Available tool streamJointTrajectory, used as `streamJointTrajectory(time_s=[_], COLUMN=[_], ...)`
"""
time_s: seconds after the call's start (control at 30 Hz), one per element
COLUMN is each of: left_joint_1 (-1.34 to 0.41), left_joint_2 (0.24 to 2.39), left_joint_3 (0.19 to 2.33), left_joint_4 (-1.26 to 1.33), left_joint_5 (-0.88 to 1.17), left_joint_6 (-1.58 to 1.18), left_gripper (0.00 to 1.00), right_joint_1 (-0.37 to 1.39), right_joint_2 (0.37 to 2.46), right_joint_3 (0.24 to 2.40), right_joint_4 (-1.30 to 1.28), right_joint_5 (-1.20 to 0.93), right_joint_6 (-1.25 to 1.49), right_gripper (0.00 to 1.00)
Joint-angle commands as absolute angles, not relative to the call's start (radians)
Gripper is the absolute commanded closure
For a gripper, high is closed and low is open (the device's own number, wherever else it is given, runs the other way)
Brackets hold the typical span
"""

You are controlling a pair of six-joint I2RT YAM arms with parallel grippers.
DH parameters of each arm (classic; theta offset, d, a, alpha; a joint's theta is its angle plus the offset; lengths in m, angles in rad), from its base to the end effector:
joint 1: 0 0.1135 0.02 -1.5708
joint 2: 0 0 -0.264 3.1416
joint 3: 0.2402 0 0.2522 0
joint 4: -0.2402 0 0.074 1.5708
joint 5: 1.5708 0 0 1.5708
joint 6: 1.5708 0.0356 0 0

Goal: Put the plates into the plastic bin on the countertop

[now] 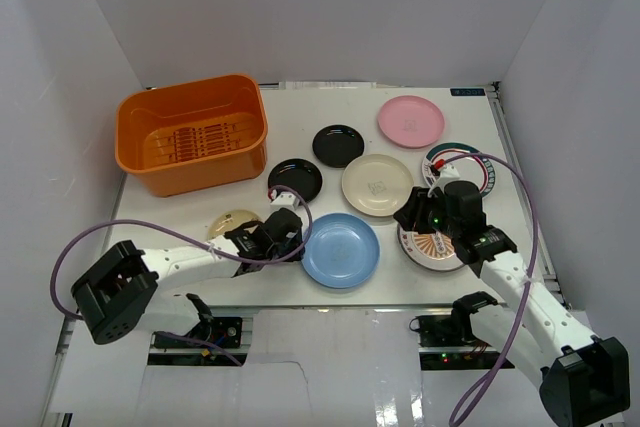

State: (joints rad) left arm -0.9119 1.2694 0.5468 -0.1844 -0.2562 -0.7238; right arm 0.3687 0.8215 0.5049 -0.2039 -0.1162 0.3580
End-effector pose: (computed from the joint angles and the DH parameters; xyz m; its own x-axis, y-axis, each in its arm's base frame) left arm 0.1491 -0.1778 0.1632 -0.8046 -0.0073 -0.5938 0.1821 0.9487 -0.2585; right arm 0.1725 0.0711 0.2332 -0.5928 0.1441 -0.7924 -0.2606 0.8966 0.3580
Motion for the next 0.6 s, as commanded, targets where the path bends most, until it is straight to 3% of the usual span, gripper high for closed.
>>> streamJointTrajectory(time_s=[0.0, 0.1, 0.23, 0.27, 0.57], left_joint_1=[-0.916, -0.916, -0.916, -0.916, -0.897], left_joint_2=[1.310, 1.344, 1.330, 1.315, 0.971], left_joint_3=[0.574, 0.583, 0.574, 0.572, 0.731], left_joint_4=[-0.138, -0.129, -0.140, -0.146, -0.356], left_joint_5=[-0.281, -0.284, -0.296, -0.299, -0.299], left_joint_6=[-0.724, -0.721, -0.732, -0.735, -0.738], left_gripper=[0.59, 0.67, 0.90, 1.00, 1.00], right_joint_1=[0.374, 0.376, 0.374, 0.376, 0.376], right_joint_2=[0.804, 0.799, 0.796, 0.790, 0.651], right_joint_3=[0.492, 0.492, 0.500, 0.502, 0.613], right_joint_4=[-0.146, -0.150, -0.160, -0.163, -0.244], right_joint_5=[-0.140, -0.130, -0.109, -0.103, -0.092], right_joint_6=[0.353, 0.351, 0.345, 0.347, 0.359], right_gripper=[0.49, 0.49, 0.49, 0.49, 0.53])
